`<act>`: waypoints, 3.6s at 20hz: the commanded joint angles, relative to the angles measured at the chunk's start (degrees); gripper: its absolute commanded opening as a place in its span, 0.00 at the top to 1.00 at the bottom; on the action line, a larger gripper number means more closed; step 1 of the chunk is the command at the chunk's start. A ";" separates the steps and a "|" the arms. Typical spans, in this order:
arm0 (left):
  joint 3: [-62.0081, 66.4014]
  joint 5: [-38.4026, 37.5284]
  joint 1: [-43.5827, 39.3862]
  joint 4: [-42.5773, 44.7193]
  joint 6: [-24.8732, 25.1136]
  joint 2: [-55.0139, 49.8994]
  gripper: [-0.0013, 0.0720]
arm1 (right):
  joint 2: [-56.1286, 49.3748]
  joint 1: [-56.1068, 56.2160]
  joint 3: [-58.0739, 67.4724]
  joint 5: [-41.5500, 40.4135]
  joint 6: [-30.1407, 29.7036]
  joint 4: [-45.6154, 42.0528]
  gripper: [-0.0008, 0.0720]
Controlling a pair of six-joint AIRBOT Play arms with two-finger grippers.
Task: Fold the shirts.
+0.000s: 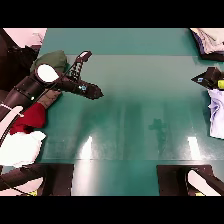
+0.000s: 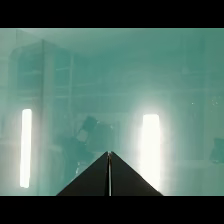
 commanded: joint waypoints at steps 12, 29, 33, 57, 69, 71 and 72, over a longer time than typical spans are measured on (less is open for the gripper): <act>0.00 0.37 0.00 -2.89 -0.02 0.00 0.95 | 0.04 0.15 0.07 0.22 0.02 0.02 0.96; 10.82 20.94 30.97 34.14 -10.01 -16.44 0.09 | 0.02 0.17 0.00 -0.22 0.02 0.02 0.96; 16.94 21.27 31.41 34.07 -5.55 -25.64 0.09 | 0.02 0.17 0.00 -0.20 0.02 0.04 0.96; 49.86 0.72 13.11 -6.14 20.61 -0.59 0.95 | -0.13 -0.31 19.15 -13.05 0.00 1.38 0.96; 27.82 -10.01 1.31 0.35 11.37 -3.69 0.95 | -0.11 -0.31 25.40 -6.82 0.00 1.44 0.96; 23.30 -9.99 1.49 4.26 6.80 -8.00 0.50 | -0.13 -0.31 25.40 -6.08 -0.02 1.40 0.96; 22.73 -10.84 1.90 7.15 2.99 -9.81 0.09 | -0.13 -0.31 25.40 -6.01 -0.02 1.40 0.96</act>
